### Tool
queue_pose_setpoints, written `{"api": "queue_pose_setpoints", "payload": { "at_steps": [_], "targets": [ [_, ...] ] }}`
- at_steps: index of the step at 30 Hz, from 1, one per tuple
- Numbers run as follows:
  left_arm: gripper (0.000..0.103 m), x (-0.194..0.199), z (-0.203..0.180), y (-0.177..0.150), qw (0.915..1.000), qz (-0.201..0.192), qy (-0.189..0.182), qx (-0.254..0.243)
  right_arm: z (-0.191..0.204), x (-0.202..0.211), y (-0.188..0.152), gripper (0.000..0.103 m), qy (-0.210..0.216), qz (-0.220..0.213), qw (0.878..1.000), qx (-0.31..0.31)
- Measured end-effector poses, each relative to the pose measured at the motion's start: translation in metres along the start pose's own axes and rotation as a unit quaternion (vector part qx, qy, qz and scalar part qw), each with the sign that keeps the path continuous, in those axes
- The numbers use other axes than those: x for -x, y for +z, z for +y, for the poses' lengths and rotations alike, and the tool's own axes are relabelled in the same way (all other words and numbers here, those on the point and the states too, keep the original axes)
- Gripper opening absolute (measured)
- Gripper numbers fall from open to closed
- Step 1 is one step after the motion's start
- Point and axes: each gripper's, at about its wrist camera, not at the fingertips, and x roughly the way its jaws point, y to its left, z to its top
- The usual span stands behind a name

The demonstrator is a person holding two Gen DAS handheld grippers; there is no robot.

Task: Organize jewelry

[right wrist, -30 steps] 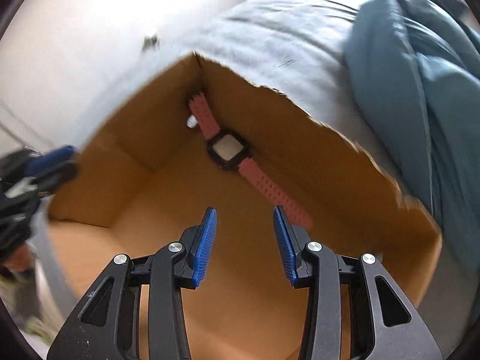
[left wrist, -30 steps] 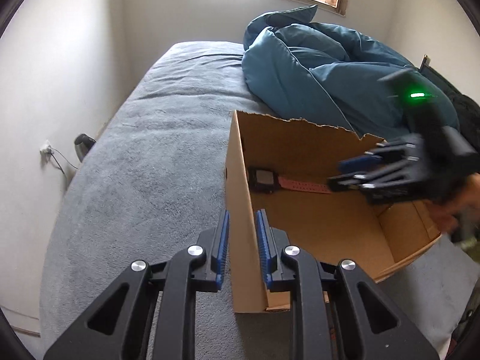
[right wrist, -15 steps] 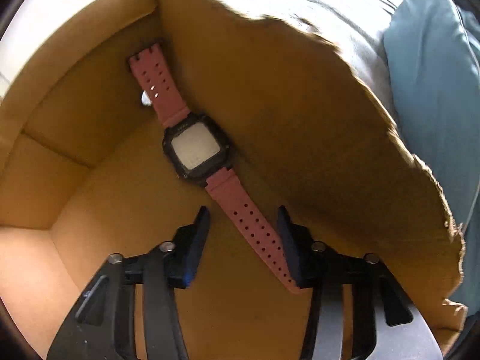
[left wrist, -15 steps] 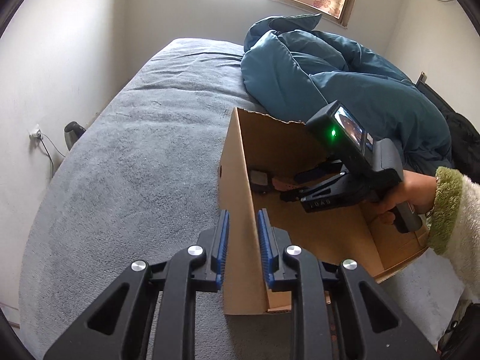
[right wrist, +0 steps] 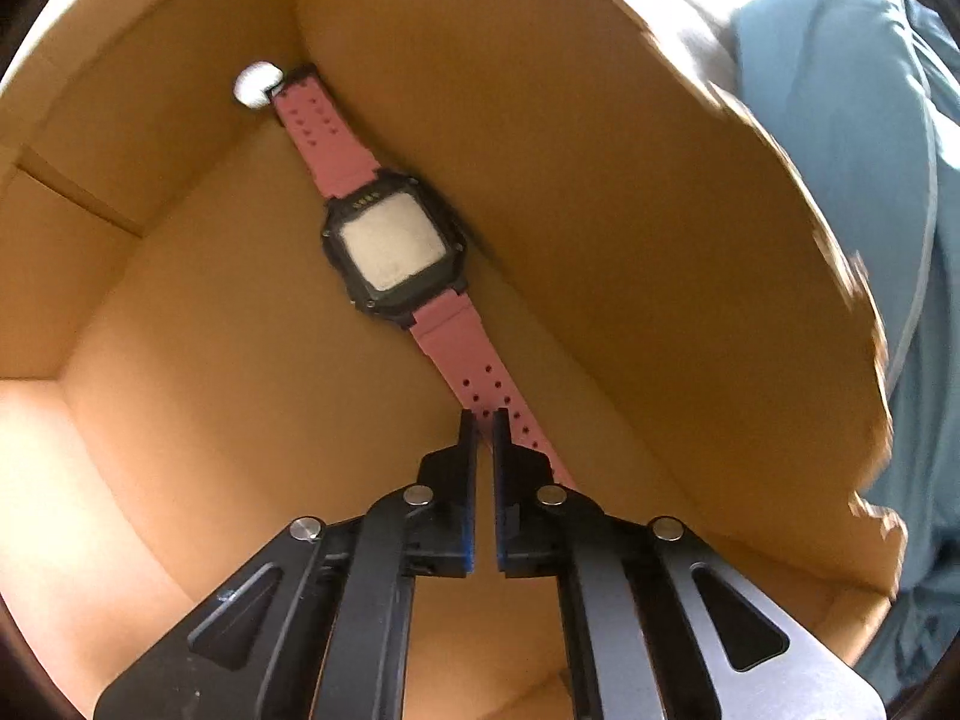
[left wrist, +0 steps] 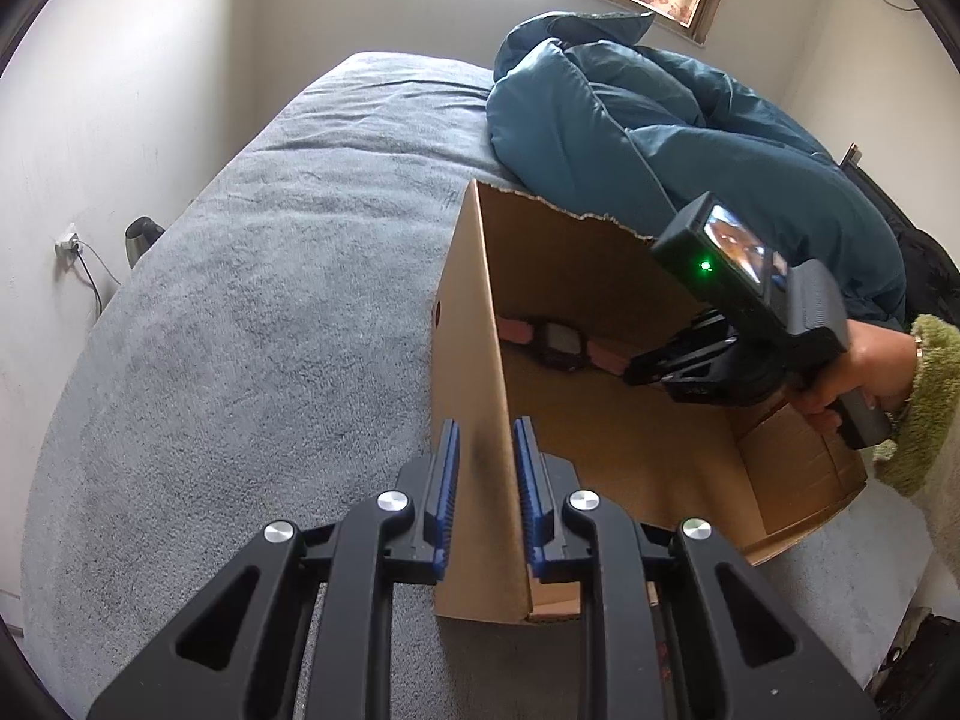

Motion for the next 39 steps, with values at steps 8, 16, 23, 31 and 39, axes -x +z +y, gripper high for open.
{"api": "queue_pose_setpoints", "payload": {
  "at_steps": [8,16,23,31,39],
  "targets": [
    [0.017,-0.011,-0.003,-0.003,0.9997,0.017,0.014,0.007,0.001,0.067,-0.034,0.008,-0.015,-0.077,0.996,-0.048],
    [0.019,0.028,-0.014,-0.014,0.9981,-0.057,0.021,-0.004,0.010,0.202,-0.177,0.052,-0.016,-0.286,0.944,-0.165],
    [0.043,0.107,-0.029,-0.065,0.9893,-0.140,0.028,-0.027,0.035,0.210,-0.301,0.057,0.003,-0.377,0.881,-0.287],
    [0.053,0.091,-0.070,-0.167,0.9942,-0.057,-0.021,-0.089,0.102,0.121,-0.350,0.053,0.060,-0.337,0.870,-0.356],
    [0.046,0.053,-0.110,-0.207,0.9832,-0.008,-0.059,-0.172,0.115,0.092,-0.349,0.042,0.091,-0.313,0.881,-0.342]
  ]
}}
